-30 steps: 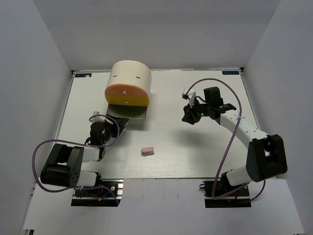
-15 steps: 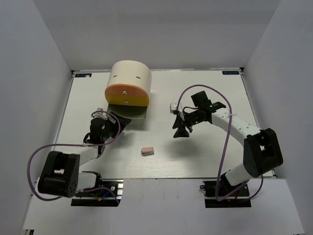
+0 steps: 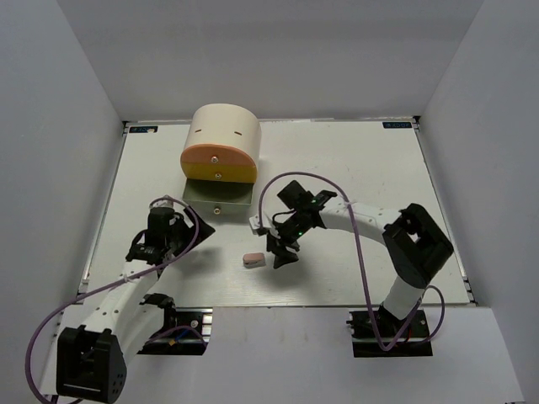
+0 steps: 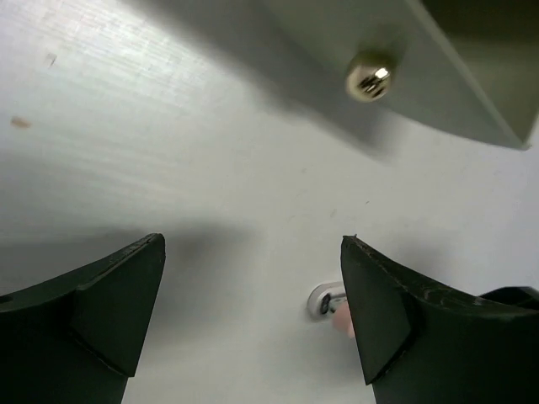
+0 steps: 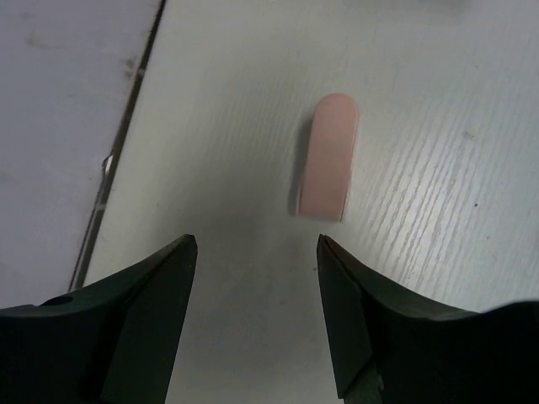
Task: Sort the stationery into containers
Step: Grab a piece of stationery with the right arm
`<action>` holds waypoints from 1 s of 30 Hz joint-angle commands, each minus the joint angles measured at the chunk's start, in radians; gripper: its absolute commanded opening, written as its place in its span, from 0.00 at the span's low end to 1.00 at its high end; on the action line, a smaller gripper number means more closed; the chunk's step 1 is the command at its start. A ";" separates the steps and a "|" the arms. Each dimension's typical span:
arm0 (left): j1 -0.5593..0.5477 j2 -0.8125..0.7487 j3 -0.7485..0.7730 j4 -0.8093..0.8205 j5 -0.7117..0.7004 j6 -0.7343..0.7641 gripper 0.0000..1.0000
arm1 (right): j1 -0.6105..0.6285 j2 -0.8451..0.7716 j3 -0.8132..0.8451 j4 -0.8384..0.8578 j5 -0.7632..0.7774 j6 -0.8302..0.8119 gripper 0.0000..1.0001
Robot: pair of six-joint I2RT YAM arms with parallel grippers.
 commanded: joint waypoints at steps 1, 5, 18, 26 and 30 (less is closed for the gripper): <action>-0.010 -0.050 0.032 -0.188 -0.058 -0.006 0.95 | 0.052 0.027 0.048 0.126 0.124 0.085 0.65; -0.010 -0.103 0.045 -0.238 -0.121 -0.032 0.95 | 0.108 0.072 0.064 0.204 0.228 0.168 0.65; -0.010 -0.251 -0.004 -0.206 -0.187 -0.066 0.86 | 0.197 0.141 0.039 0.361 0.383 0.264 0.22; -0.010 -0.300 -0.038 -0.148 -0.169 -0.028 0.62 | 0.171 -0.083 0.079 0.266 0.350 0.264 0.00; -0.010 -0.309 -0.049 -0.075 -0.129 -0.005 0.40 | 0.144 -0.138 0.174 0.252 0.389 0.292 0.00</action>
